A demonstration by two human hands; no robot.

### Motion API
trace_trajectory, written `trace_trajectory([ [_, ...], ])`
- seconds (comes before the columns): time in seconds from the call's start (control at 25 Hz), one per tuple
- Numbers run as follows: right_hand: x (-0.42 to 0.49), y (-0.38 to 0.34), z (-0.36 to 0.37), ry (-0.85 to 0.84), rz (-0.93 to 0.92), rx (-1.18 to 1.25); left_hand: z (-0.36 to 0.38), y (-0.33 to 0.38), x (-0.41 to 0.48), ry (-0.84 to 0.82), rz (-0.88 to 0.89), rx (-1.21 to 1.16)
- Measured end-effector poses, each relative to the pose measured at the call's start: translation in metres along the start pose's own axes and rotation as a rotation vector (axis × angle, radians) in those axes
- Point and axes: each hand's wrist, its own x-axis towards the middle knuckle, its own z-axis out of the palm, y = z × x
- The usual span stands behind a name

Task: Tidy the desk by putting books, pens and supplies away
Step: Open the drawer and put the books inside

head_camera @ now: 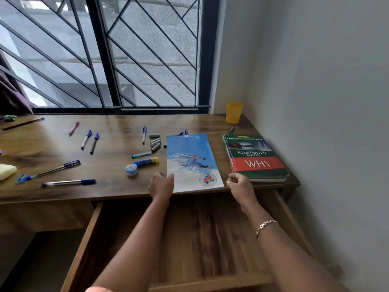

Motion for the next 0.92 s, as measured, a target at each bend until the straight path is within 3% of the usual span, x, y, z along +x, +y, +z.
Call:
trace_trajectory([
  [0.08, 0.025, -0.014, 0.013, -0.081, 0.049, -0.018, 0.006, 0.012, 0.024, -0.051, -0.052, -0.018],
  [0.44, 0.095, -0.027, 0.052, -0.115, 0.268, -0.155, 0.02, 0.027, 0.077, -0.141, -0.225, 0.122],
  [0.56, 0.108, -0.023, 0.053, -0.099, 0.304, -0.115, 0.022, 0.021, 0.085, -0.205, -0.209, -0.011],
  [0.68, 0.111, -0.021, 0.052, -0.102, 0.326, 0.008, 0.016, 0.021, 0.084, -0.25, -0.186, -0.2],
  [0.8, 0.102, -0.028, 0.041, -0.129, 0.349, 0.324, -0.002, 0.03, 0.07, -0.334, -0.157, -0.372],
  [0.92, 0.076, -0.044, 0.017, -0.27, 0.33, 0.573, -0.032, 0.039, 0.042, -0.387, -0.053, -0.438],
])
